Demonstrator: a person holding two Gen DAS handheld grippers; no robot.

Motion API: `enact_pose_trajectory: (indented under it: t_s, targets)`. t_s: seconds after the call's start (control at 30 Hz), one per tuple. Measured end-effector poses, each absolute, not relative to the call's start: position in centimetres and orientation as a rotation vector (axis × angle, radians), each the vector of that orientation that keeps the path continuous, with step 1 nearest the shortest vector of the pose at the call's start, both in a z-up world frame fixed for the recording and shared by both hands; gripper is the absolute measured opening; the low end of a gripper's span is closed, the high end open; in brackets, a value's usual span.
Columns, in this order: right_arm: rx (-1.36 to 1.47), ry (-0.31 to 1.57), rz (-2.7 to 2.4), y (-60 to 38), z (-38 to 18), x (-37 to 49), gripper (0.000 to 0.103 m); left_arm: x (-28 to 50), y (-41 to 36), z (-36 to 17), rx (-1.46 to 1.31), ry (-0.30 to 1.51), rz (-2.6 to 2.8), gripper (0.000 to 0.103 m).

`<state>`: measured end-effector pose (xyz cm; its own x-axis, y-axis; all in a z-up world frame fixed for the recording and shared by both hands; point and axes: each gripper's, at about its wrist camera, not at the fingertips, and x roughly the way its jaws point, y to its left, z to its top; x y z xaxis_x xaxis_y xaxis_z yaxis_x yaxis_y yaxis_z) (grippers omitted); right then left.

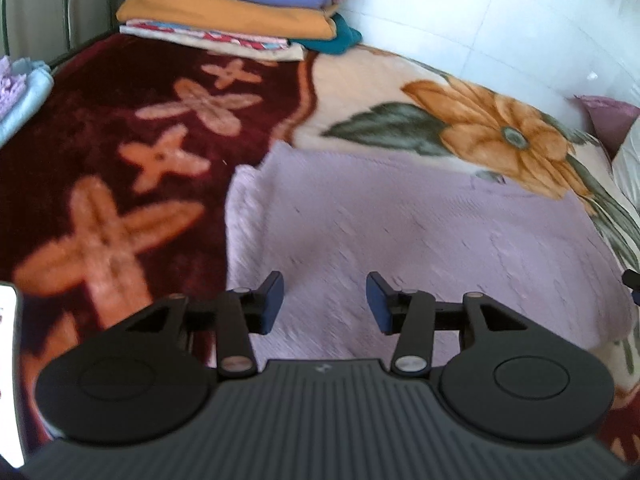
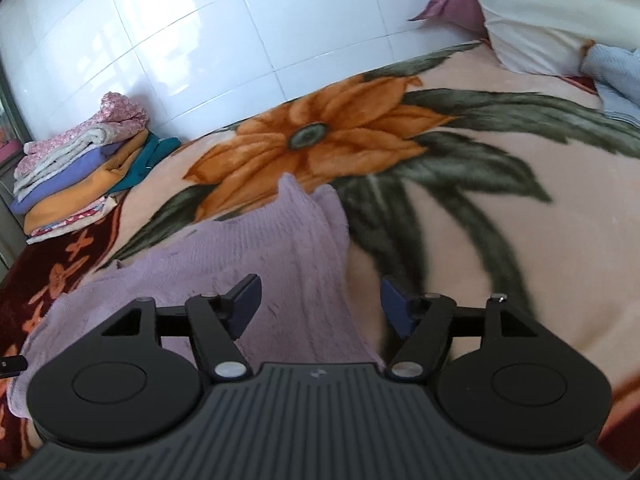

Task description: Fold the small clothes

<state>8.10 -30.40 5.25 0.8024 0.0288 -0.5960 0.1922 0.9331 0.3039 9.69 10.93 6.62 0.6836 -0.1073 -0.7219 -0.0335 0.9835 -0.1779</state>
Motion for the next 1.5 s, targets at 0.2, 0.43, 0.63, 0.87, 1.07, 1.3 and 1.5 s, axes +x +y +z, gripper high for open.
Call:
enact_pose_trajectory:
  t_s: [0.2,0.43,0.63,0.87,1.07,1.3,1.5]
  targets:
    - [0.392,0.654,-0.099,-31.8,4.3,6.9,0.080,8.1,9.1,6.9,-0.199,0.819,-0.028,0.048]
    - [0.348,0.681,-0.077,-32.2,3.7,5.8,0.082,7.3,7.6,6.6,-0.211,0.855,-0.042,0.048]
    - [0.321,0.704,-0.047,-31.6,3.6,5.7,0.082,6.7,6.0,5.5,-0.172,0.906,-0.066,0.048]
    - [0.352,0.711,-0.003,-31.3,3.7,6.4,0.083,6.2,4.8,4.0,-0.140,0.954,-0.094,0.048]
    - [0.385,0.739,0.066,-31.0,3.5,7.7,0.083,6.0,4.3,3.7,-0.113,0.950,-0.094,0.048]
    - [0.382,0.767,0.066,-30.1,2.2,8.9,0.087,5.9,4.1,3.5,-0.096,0.949,-0.098,0.050]
    - [0.353,0.766,0.084,-29.7,1.8,9.1,0.091,6.0,3.8,3.4,-0.085,0.946,-0.098,0.052]
